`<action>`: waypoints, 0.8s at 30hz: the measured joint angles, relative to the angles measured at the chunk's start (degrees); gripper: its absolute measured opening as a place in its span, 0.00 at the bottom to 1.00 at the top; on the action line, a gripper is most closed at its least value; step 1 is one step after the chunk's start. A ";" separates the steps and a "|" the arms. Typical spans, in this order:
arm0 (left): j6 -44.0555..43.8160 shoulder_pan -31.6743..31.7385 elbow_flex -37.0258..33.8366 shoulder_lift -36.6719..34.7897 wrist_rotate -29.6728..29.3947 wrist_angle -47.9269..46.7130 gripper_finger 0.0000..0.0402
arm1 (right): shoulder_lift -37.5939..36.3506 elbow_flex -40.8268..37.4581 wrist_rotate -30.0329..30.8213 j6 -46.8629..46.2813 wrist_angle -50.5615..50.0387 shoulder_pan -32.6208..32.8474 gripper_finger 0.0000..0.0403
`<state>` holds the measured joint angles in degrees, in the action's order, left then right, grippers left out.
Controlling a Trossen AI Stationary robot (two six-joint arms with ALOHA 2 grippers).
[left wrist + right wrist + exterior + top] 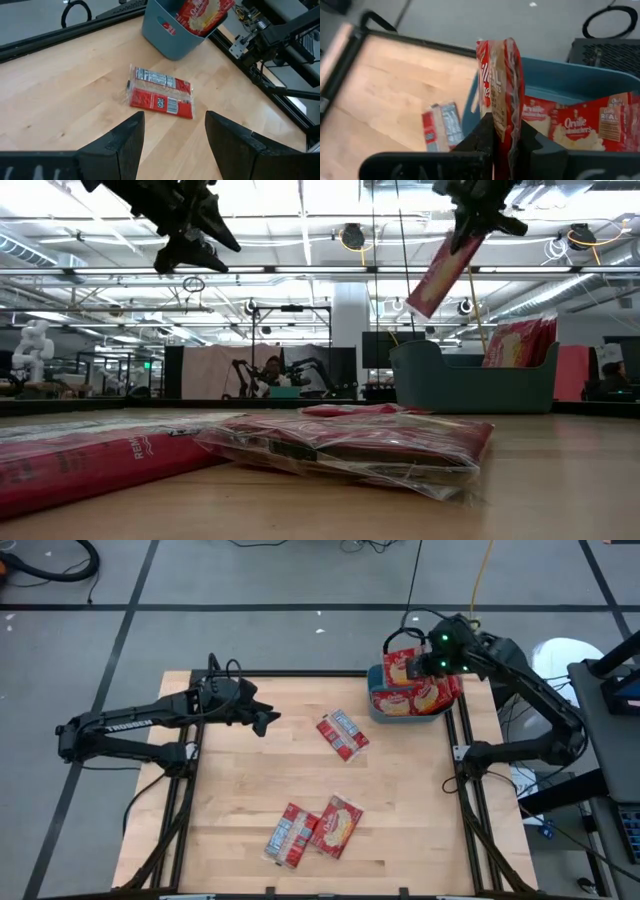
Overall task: Sort popcorn bags into baskets
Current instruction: Put the popcorn bag into the blue bin
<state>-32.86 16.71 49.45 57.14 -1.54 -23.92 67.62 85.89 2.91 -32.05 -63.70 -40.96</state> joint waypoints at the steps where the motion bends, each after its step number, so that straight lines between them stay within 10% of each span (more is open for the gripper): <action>1: -0.02 0.00 0.00 0.00 -0.01 0.00 0.53 | 0.65 0.00 -0.01 0.43 -0.35 -0.22 0.04; 24: 0.03 0.00 0.00 -0.02 -0.63 -0.09 0.53 | 12.36 0.00 7.86 4.93 -16.80 -1.34 0.04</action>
<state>-32.84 16.71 49.45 57.12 -2.17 -24.01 79.97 85.89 10.76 -27.11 -80.50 -42.30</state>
